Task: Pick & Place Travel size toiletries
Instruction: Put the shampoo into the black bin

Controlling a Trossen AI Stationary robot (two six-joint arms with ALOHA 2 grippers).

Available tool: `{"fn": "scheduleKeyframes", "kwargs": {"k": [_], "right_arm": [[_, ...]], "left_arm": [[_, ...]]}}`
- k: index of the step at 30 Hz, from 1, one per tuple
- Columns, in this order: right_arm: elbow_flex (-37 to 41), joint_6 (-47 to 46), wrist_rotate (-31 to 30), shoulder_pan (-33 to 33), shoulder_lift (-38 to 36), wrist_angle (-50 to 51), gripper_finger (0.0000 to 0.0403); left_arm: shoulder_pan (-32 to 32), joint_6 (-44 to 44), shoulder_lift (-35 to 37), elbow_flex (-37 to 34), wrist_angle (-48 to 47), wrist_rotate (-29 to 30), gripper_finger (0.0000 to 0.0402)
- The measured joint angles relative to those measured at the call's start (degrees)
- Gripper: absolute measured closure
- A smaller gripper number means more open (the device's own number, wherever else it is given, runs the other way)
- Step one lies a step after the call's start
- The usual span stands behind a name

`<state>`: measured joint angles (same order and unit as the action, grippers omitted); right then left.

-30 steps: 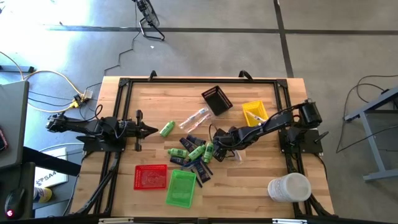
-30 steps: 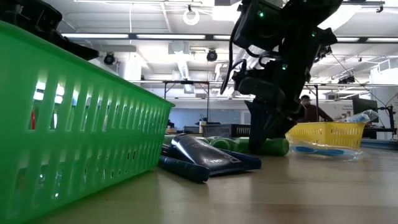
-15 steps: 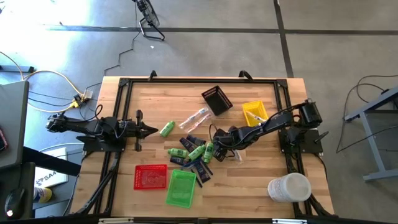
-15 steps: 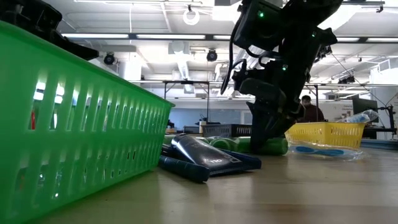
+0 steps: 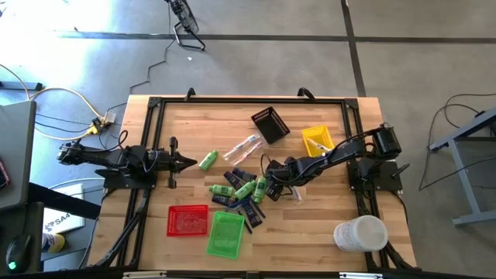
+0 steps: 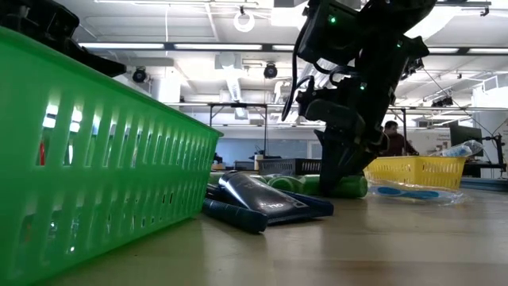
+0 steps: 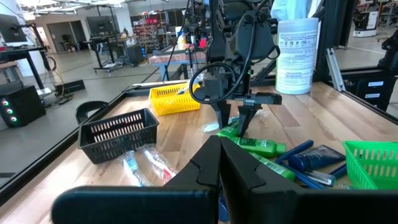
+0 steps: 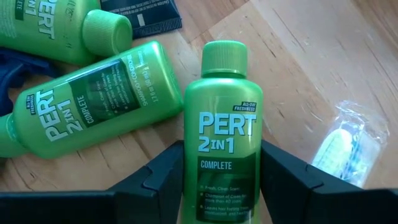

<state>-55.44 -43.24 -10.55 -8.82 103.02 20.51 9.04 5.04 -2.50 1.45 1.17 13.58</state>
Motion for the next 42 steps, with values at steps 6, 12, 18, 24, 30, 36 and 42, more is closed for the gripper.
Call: {"fn": "scheduleKeyframes", "kwargs": {"k": [6, 12, 18, 24, 30, 36, 42], "right_arm": [[0.0, 0.0, 0.0, 0.0, 0.0, 0.0, 0.0232], [0.0, 0.0, 0.1, 0.0, 0.0, 0.0, 0.0233], [0.2, 1.2, 0.7, 0.0, -2.4, 0.7, 0.0235], [0.2, 1.9, 0.0, 0.6, -9.2, 2.0, 0.0236], [0.1, 5.7, -4.3, 2.5, -16.8, 1.3, 0.0236], [0.1, 9.4, -11.0, 6.2, -21.6, 0.2, 0.0236], [0.1, 13.2, -16.2, 10.7, -22.5, -5.3, 0.0236]], "left_arm": [[0.0, 0.0, 0.0, 0.0, 0.0, 0.0, 0.0398], [0.0, 0.0, 0.0, 0.0, 0.0, 0.0, 0.0398], [0.0, 0.0, 0.0, 0.0, 0.0, 0.0, 0.0398], [0.0, 0.0, 0.0, 0.0, 0.0, 0.0, 0.0398], [0.0, 0.0, 0.0, 0.0, 0.1, 0.0, 0.0398], [0.0, -0.8, 0.0, 0.0, 0.0, 0.0, 0.0398], [0.0, -0.9, 0.0, 0.0, 0.0, 0.0, 0.0398]]}}
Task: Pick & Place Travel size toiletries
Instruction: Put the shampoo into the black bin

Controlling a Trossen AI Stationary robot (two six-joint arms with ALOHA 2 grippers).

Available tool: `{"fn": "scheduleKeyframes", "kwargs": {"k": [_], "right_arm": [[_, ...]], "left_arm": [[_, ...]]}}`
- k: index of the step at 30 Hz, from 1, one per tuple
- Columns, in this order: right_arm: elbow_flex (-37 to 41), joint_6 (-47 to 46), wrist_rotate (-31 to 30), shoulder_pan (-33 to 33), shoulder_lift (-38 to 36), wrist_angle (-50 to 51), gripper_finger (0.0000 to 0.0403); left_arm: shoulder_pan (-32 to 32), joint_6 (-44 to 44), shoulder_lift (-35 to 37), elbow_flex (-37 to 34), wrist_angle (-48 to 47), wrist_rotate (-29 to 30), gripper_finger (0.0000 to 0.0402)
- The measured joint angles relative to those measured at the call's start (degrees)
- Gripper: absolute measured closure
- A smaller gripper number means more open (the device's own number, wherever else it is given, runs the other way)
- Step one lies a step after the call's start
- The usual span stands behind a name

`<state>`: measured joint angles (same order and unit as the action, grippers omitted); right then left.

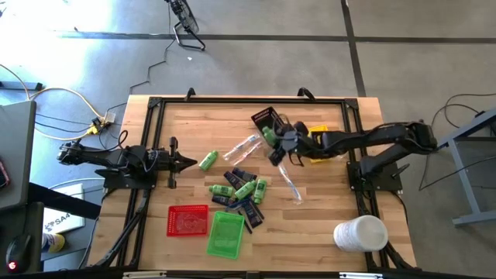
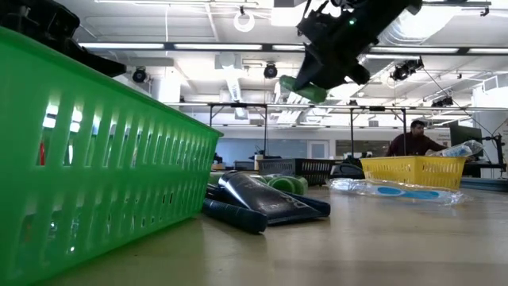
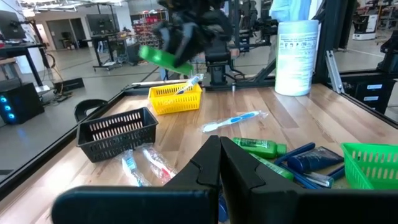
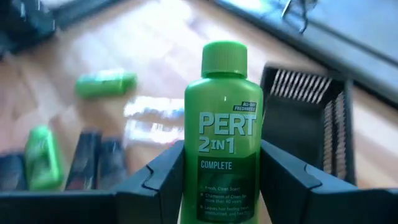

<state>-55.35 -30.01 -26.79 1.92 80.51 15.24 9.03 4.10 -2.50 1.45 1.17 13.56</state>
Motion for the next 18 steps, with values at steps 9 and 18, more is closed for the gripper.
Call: {"fn": "scheduleKeyframes", "kwargs": {"k": [9, 18], "right_arm": [[-0.1, 3.3, -0.2, 7.8, 1.3, -4.8, 0.0236], [0.0, 7.3, 4.0, 13.7, 6.1, -11.9, 0.0236]], "left_arm": [[0.0, 1.3, 0.0, 0.0, 0.2, 0.5, 0.0398], [0.0, 3.3, 0.0, 0.0, 0.6, 3.2, 0.0398]]}}
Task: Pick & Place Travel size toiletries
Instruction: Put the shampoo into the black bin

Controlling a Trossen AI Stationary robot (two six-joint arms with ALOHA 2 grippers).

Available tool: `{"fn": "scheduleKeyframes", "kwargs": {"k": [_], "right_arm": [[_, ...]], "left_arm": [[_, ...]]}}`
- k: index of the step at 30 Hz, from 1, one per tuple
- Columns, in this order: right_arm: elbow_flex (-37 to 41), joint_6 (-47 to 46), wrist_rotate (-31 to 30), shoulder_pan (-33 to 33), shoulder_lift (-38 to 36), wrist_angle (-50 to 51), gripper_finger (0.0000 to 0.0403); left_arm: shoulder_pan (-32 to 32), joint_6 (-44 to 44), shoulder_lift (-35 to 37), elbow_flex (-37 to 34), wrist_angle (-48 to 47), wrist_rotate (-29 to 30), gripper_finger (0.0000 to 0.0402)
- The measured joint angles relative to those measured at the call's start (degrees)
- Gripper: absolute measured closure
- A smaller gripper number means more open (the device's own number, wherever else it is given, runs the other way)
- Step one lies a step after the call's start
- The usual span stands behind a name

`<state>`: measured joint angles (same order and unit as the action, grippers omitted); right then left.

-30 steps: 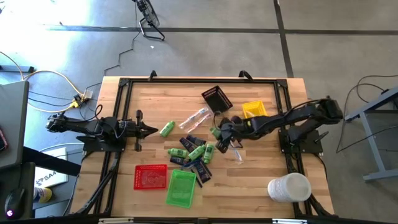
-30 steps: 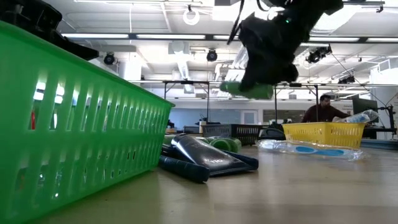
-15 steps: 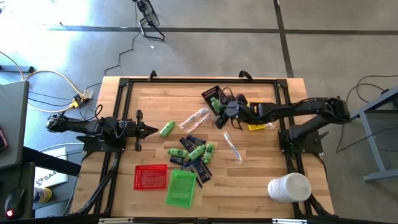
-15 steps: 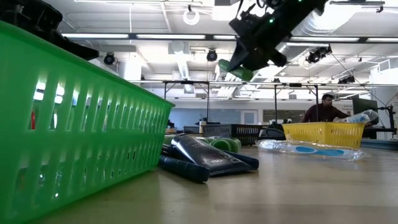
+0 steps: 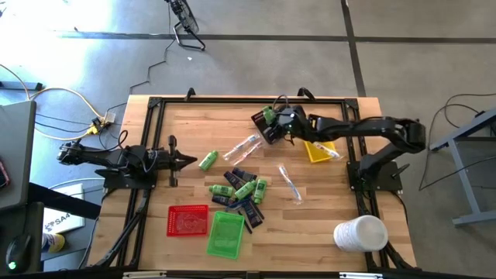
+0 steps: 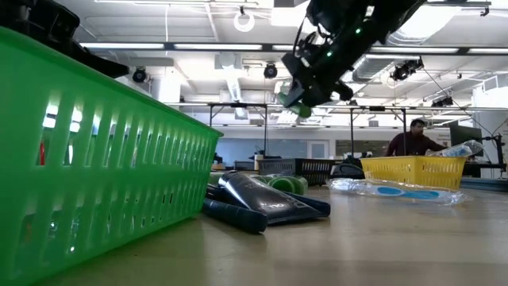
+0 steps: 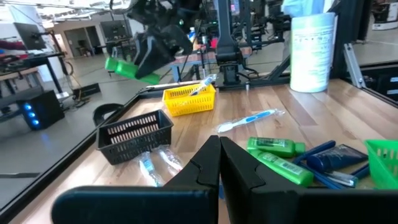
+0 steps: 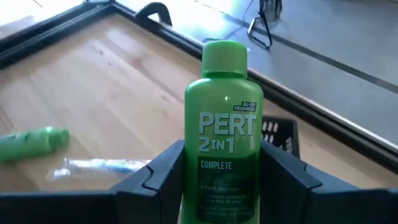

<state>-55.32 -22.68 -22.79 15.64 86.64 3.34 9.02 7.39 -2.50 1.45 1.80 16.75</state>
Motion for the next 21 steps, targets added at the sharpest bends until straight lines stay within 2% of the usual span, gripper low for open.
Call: {"fn": "scheduleKeyframes", "kwargs": {"k": [6, 21], "right_arm": [[-0.1, 0.1, 2.2, 3.0, 6.0, -4.8, 0.0236], [-0.1, -1.6, 4.1, 5.0, 13.6, -3.0, 0.0236]], "left_arm": [[0.0, 0.1, 0.0, 0.0, 0.0, 0.4, 0.0398], [0.0, 0.5, 0.0, 0.0, -0.1, 0.8, 0.0398]]}}
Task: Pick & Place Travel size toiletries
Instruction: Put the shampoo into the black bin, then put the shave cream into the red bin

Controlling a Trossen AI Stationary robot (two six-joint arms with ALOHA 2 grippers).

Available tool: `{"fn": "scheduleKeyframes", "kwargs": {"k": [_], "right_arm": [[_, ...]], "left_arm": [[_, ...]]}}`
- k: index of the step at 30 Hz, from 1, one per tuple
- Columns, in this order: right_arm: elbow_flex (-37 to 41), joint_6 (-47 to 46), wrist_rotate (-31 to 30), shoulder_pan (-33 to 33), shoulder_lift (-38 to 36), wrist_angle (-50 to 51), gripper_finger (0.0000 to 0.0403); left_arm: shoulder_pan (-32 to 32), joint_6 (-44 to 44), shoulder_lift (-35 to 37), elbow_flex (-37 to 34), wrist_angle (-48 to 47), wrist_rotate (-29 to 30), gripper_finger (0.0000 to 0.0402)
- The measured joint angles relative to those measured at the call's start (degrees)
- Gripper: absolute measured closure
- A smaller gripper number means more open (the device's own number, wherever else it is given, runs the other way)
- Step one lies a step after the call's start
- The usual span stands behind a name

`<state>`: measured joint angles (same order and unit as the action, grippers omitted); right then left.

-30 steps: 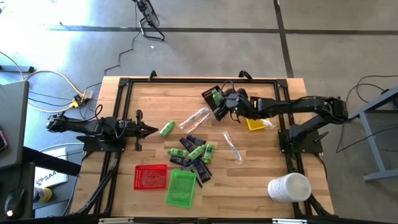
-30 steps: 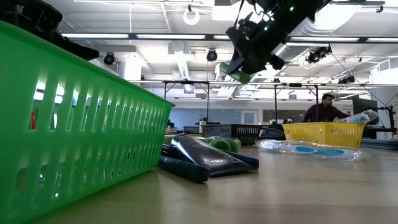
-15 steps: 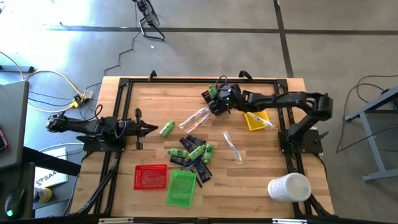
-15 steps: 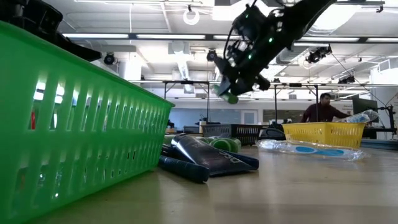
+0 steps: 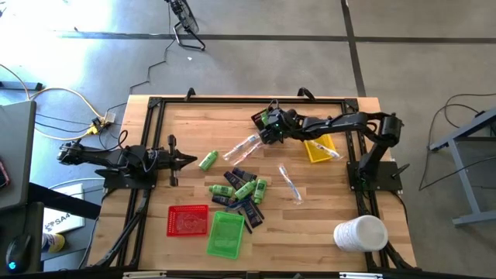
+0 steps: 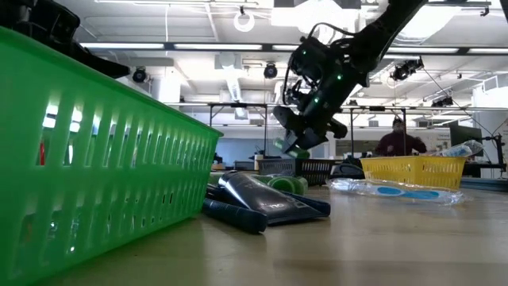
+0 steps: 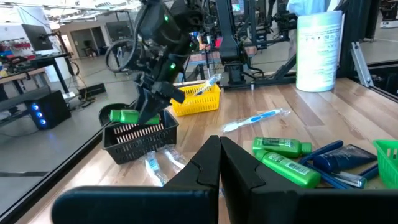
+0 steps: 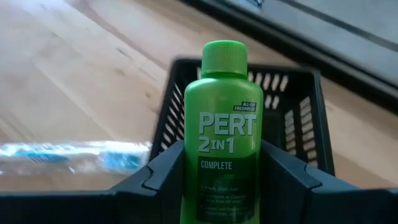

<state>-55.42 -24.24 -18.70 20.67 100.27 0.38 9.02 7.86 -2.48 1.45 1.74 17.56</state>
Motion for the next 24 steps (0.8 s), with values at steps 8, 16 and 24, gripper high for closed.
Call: {"fn": "scheduleKeyframes", "kwargs": {"k": [8, 16, 24], "right_arm": [[0.0, 0.0, 0.8, 0.0, 0.5, 2.4, 0.0236], [0.0, 0.5, 0.7, 0.0, 0.5, 2.3, 0.0206], [0.0, 2.3, 0.7, 0.1, -0.6, 2.3, 0.0182]], "left_arm": [[0.0, 0.0, 0.0, 0.0, 0.0, 0.1, 0.0398], [0.0, 0.0, 0.0, 0.0, -0.1, 0.1, 0.0398], [0.0, 0.0, 0.0, 0.0, -0.1, 0.1, 0.0398]]}}
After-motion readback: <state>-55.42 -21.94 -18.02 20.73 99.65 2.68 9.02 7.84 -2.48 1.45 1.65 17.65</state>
